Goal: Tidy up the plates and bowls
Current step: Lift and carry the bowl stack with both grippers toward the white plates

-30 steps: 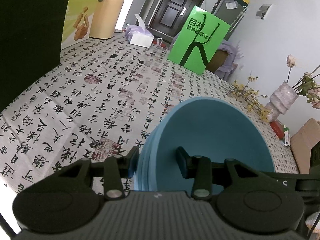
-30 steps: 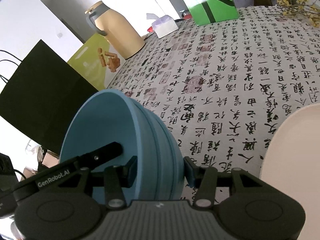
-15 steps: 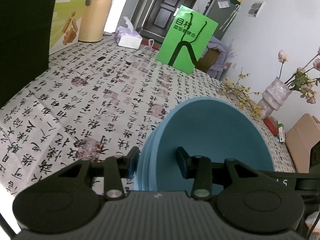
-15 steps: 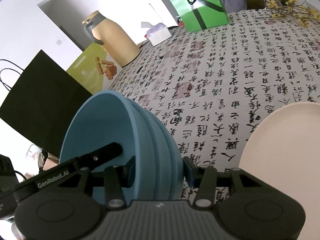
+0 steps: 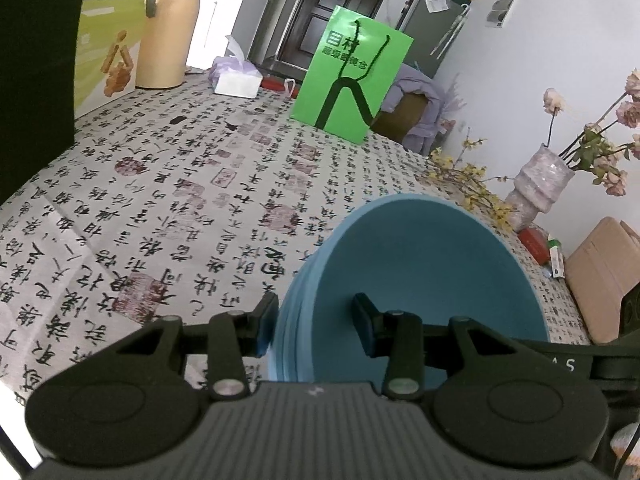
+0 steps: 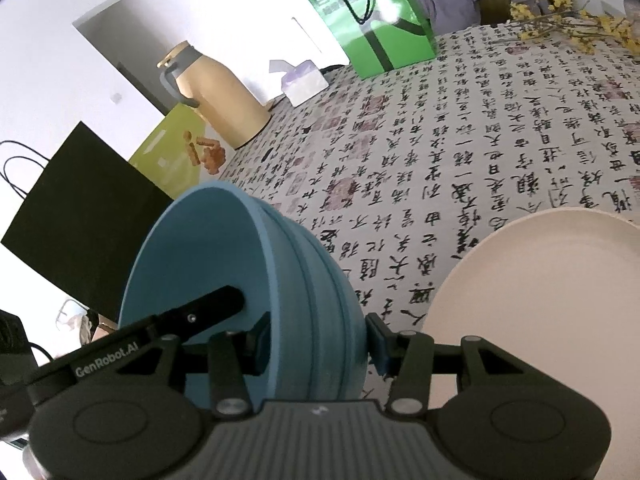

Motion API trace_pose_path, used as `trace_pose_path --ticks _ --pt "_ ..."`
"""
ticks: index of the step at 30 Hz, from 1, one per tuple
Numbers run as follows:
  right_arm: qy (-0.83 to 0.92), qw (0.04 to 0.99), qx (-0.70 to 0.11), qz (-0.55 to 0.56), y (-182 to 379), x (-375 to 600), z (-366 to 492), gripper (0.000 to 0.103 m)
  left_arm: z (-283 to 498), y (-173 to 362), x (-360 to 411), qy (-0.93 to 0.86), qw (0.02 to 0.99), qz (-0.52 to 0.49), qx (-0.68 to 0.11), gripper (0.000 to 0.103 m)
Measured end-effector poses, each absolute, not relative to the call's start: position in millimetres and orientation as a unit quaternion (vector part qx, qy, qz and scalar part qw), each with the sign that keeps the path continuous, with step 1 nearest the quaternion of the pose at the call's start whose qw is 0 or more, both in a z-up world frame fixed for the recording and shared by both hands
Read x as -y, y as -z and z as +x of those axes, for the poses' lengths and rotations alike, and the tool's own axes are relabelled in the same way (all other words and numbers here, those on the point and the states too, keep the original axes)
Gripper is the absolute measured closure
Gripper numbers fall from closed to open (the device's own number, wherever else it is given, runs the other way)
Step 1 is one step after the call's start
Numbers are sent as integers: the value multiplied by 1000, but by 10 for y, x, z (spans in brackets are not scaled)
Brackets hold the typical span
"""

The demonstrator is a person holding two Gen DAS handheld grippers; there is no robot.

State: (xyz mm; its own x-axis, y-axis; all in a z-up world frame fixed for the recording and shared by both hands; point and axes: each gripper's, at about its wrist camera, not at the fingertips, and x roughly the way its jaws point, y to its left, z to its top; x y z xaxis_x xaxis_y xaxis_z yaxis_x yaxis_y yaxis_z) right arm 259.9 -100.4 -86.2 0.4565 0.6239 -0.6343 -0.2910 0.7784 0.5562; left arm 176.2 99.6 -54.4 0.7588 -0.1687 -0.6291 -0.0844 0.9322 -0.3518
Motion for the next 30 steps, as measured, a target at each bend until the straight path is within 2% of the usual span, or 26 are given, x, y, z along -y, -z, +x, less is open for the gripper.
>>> trace_pose_path --ticks 30 --pt "-266 836 -430 211 898 1523 2617 56 1844 520 -499 36 923 -165 -345 62"
